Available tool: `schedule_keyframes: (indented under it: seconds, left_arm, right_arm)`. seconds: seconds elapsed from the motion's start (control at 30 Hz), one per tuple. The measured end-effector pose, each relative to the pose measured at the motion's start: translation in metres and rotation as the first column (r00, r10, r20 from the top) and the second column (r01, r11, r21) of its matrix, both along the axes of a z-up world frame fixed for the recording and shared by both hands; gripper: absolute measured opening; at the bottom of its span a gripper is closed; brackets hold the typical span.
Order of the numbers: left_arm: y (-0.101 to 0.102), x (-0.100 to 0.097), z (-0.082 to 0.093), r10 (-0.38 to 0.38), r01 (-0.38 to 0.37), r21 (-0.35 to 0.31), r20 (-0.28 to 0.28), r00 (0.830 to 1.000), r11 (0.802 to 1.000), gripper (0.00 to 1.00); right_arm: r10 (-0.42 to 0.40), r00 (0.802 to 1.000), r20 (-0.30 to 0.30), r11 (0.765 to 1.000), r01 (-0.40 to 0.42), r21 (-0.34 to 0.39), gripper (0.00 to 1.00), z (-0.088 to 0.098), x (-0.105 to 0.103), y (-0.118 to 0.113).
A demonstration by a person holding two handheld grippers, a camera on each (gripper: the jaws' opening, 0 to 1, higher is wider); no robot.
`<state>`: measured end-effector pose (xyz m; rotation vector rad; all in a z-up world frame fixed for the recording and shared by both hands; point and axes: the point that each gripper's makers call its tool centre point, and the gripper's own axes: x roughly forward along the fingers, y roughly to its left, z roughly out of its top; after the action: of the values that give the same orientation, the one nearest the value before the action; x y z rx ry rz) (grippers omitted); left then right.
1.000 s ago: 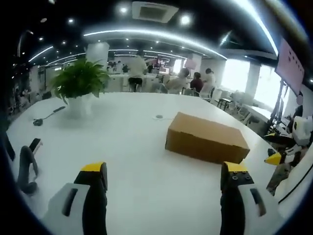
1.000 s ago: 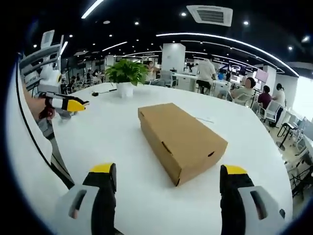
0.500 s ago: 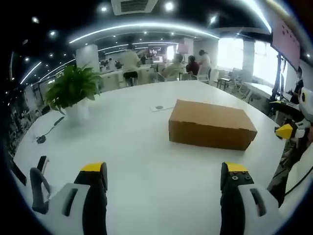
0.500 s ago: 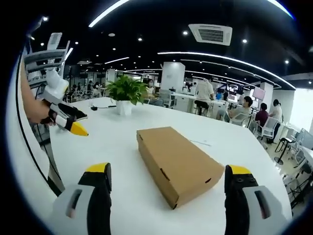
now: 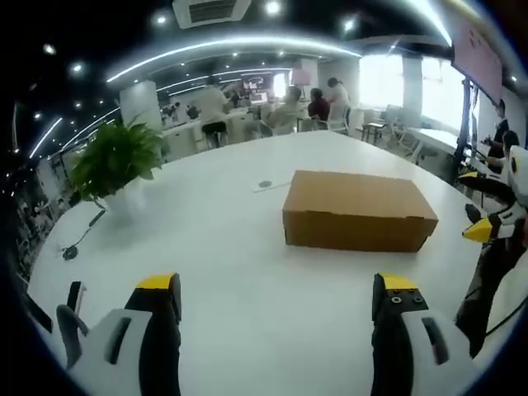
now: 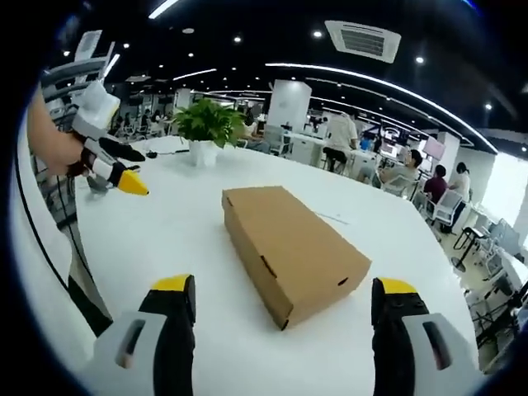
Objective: Operate the shoe box by opening the lid, removing the specified soft item, and placing it in the target area until the item is outside and the box remains undamaged.
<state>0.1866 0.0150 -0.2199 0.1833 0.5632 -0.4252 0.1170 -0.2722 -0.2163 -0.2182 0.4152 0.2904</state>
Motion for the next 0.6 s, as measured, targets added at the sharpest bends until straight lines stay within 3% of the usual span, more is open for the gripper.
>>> schedule_keyframes:
  seconds: [0.13, 0.3, 0.33, 0.53, 0.6]
  left_arm:
    - [0.001, 0.001, -0.002, 0.004, -0.004, -0.030, -0.015, 1.000, 1.000, 0.99]
    - [0.001, 0.007, -0.001, 0.005, -0.007, -0.076, -0.020, 1.000, 0.997, 0.99]
    - [-0.001, 0.011, 0.000, -0.007, 0.004, -0.111, -0.026, 1.000, 0.994, 0.99]
    - [-0.002, 0.014, -0.005, -0.037, 0.030, -0.111, -0.058, 0.998, 0.993, 0.99]
    - [-0.002, 0.018, -0.001, -0.043, 0.035, -0.147, -0.053, 0.998, 0.988, 0.99]
  right_arm:
    - [0.001, 0.999, 0.040, 0.996, -0.005, 0.091, 0.98, 0.008, 0.002, 0.006]
    - [-0.018, 0.998, 0.058, 0.996, 0.013, 0.083, 1.00, 0.011, 0.005, 0.004]
    - [-0.050, 0.997, 0.055, 0.993, 0.043, 0.112, 1.00, 0.013, 0.009, 0.001]
    - [-0.126, 0.990, 0.064, 0.979, 0.114, 0.170, 1.00, 0.023, 0.018, -0.004]
    - [-0.159, 0.986, 0.052, 0.973, 0.148, 0.177, 1.00, 0.024, 0.020, -0.005]
